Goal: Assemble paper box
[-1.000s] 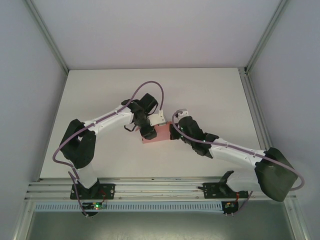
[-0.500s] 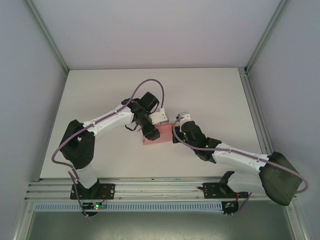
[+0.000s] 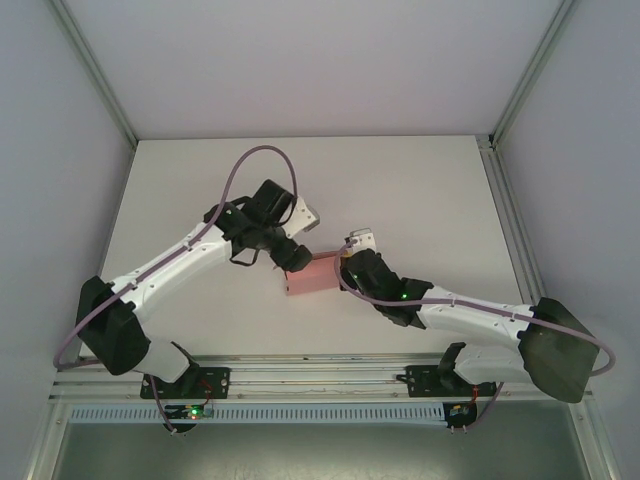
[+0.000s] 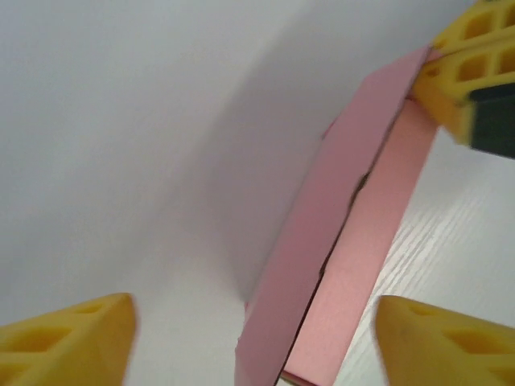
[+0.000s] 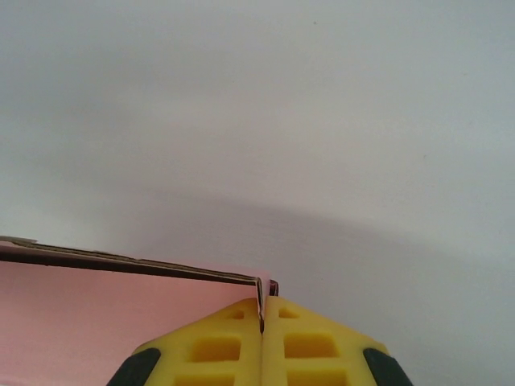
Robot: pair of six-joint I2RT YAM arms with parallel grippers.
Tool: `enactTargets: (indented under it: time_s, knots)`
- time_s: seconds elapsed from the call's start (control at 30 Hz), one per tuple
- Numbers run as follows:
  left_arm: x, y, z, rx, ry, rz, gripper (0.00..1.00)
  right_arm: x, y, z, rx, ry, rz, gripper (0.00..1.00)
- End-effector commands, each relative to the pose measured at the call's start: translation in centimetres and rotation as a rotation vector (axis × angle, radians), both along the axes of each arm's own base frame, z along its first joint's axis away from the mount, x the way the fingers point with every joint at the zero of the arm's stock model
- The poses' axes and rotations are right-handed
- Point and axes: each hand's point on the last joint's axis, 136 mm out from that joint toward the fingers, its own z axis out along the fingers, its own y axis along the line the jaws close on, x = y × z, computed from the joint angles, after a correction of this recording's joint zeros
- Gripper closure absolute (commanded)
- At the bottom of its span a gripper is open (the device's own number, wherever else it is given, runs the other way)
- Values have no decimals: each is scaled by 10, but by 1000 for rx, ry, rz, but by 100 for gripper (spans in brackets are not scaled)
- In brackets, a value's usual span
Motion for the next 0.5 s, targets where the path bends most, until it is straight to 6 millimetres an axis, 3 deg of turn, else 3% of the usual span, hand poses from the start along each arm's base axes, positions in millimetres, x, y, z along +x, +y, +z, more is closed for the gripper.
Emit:
enactTargets:
  time_s: [0.0,0.13,0.3,0.47]
  knots:
    - [-9,15,-20,42,79,157,36,1,-3,-2,-25,0,-35,100]
    - [-11,24,-21,59,89,229,50,1,-1,-2,-45,0,-25,100]
    - [-19,26,-13,17,90,240,50,0,-2,-2,-57,3,-35,100]
    - [-26,40,-26,87,124,283,52,0,0,1,-56,3,-27,100]
